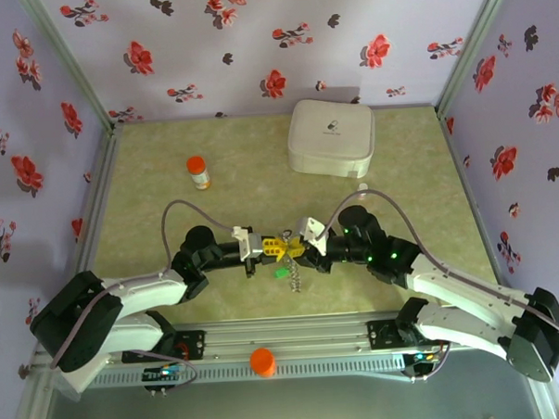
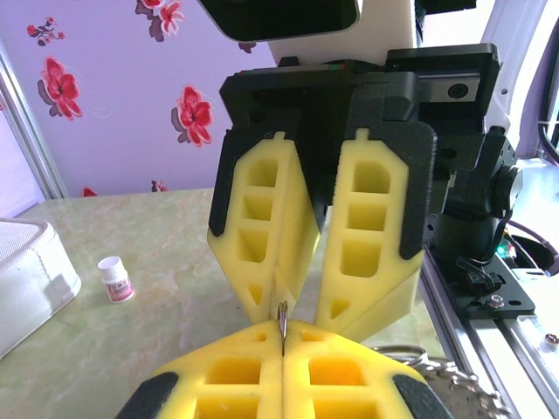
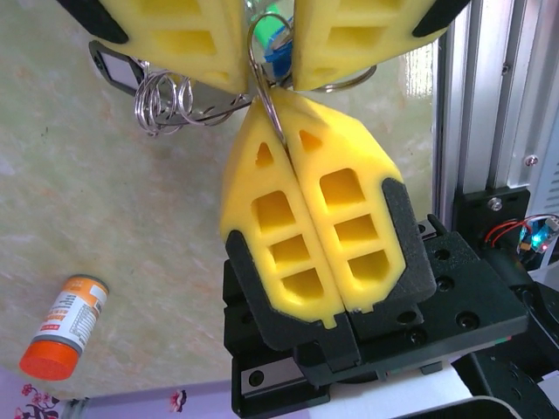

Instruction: Put the keys on the keyring

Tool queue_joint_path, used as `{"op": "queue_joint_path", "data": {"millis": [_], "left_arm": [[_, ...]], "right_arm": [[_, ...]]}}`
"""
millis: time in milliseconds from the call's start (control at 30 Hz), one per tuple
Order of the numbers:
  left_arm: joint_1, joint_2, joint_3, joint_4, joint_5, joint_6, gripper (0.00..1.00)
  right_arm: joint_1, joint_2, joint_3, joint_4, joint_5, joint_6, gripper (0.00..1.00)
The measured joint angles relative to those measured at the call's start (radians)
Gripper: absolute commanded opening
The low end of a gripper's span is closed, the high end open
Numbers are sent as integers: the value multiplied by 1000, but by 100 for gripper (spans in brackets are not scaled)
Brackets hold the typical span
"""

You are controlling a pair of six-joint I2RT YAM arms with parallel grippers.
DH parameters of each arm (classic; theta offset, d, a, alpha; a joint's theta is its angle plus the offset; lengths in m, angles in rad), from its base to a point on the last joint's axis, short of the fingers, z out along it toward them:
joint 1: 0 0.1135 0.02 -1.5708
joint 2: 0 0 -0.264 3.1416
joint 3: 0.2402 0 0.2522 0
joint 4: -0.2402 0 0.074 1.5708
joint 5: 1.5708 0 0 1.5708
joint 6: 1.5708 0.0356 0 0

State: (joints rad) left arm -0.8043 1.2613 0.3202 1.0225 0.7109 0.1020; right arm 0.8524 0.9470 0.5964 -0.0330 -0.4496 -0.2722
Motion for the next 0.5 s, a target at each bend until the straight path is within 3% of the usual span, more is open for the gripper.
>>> {"op": "queue_joint_path", "data": {"millis": [133, 233, 333, 500], "left_arm": [[6, 0, -2, -1, -3, 0, 0], [7, 0, -5, 0, -6, 0, 3], [6, -4, -9, -5, -17, 4, 19], [6, -63, 2, -136, -46, 53, 22]], "right_arm": [[-3, 11, 0, 11, -6, 15, 0], [-4, 15, 2, 12, -8, 11, 0], [-4, 22, 15, -11, -8, 1, 0], [-3, 52, 88, -131, 5, -70, 0]]}}
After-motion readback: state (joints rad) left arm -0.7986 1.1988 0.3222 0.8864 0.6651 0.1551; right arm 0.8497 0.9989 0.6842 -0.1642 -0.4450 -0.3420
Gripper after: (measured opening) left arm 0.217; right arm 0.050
